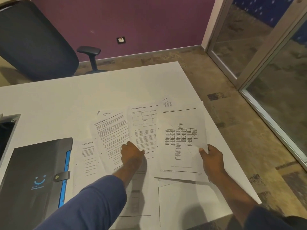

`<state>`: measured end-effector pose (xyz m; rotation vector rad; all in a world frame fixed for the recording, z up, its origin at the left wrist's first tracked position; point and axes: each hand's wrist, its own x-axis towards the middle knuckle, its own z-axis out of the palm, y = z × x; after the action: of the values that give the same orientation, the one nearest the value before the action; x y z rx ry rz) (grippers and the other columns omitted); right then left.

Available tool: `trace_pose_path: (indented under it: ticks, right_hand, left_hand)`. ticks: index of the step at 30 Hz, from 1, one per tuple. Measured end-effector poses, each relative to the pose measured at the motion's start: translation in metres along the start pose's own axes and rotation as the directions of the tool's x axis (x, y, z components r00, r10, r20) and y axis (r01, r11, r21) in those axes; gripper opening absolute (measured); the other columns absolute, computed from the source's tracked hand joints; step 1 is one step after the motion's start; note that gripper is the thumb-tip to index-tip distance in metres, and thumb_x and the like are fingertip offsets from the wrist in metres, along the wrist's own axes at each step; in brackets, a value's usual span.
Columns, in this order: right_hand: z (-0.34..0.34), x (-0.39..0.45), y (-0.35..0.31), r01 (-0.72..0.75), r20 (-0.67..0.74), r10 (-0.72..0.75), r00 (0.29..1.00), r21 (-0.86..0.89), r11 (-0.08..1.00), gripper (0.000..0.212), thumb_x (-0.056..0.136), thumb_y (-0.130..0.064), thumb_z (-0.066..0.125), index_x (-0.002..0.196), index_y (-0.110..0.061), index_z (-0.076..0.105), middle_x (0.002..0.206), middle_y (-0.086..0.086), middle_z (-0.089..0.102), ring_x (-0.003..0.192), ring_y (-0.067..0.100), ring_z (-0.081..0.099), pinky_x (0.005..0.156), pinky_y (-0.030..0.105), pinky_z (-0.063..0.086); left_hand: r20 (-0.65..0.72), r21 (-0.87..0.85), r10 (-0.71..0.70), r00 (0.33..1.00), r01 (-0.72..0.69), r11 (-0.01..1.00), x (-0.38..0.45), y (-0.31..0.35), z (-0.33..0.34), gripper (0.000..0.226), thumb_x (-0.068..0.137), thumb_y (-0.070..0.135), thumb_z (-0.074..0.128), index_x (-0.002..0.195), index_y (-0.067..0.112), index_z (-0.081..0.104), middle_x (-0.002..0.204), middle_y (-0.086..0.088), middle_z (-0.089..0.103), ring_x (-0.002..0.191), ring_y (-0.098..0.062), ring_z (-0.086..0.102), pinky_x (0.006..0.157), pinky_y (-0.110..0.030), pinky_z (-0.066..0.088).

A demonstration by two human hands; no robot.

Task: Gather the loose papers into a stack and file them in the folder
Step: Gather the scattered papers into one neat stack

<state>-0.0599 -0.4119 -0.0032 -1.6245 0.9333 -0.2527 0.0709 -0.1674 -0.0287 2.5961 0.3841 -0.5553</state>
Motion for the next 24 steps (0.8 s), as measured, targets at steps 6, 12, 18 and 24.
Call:
trace_pose_path:
  ticks: [6, 12, 18, 24]
  right_hand:
    - [0.011, 0.005, -0.012, -0.045, 0.053, 0.044, 0.998, 0.012, 0.999, 0.023, 0.093, -0.009, 0.058, 0.085, -0.028, 0.068, 0.091, -0.008, 0.071, 0.091, 0.024, 0.069, 0.087, 0.041, 0.056]
    - [0.03, -0.001, -0.013, -0.09, 0.109, 0.083, 0.991, 0.056, 0.994, 0.021, 0.094, -0.009, 0.058, 0.111, -0.012, 0.069, 0.102, 0.004, 0.072, 0.092, 0.024, 0.068, 0.085, 0.037, 0.055]
    - [0.046, -0.004, -0.012, -0.121, 0.169, 0.11, 0.98, 0.058, 0.991, 0.017, 0.094, -0.008, 0.058, 0.106, -0.01, 0.07, 0.099, 0.005, 0.07, 0.09, 0.024, 0.065, 0.077, 0.029, 0.051]
    - [0.065, -0.01, -0.012, -0.1, 0.258, 0.109, 0.96, -0.046, 0.994, 0.008, 0.088, -0.011, 0.066, 0.084, -0.018, 0.067, 0.089, 0.003, 0.071, 0.079, 0.021, 0.065, 0.063, 0.025, 0.049]
  left_hand:
    - [0.053, -0.136, 0.028, 0.998, -0.021, 0.991, 0.009, -0.017, -0.005, 0.018, 0.084, 0.022, 0.071, 0.077, 0.013, 0.057, 0.075, 0.003, 0.063, 0.077, -0.021, 0.065, 0.051, -0.025, 0.038]
    - [0.028, -0.158, 0.065, 0.998, -0.059, 0.986, -0.002, -0.036, -0.013, 0.02, 0.082, 0.016, 0.065, 0.064, 0.015, 0.055, 0.063, 0.005, 0.057, 0.06, -0.014, 0.054, 0.046, -0.024, 0.033]
    - [0.159, -0.648, 0.029, 0.987, 0.082, 0.757, -0.048, -0.047, -0.019, 0.01, 0.087, 0.01, 0.067, 0.094, 0.008, 0.062, 0.082, -0.01, 0.069, 0.056, -0.019, 0.058, 0.047, -0.026, 0.046]
    - [0.35, -0.799, 0.231, 0.908, 0.16, 0.58, -0.082, -0.06, -0.039, 0.04, 0.084, 0.007, 0.07, 0.121, 0.021, 0.067, 0.107, -0.007, 0.077, 0.101, -0.035, 0.072, 0.089, -0.055, 0.057]
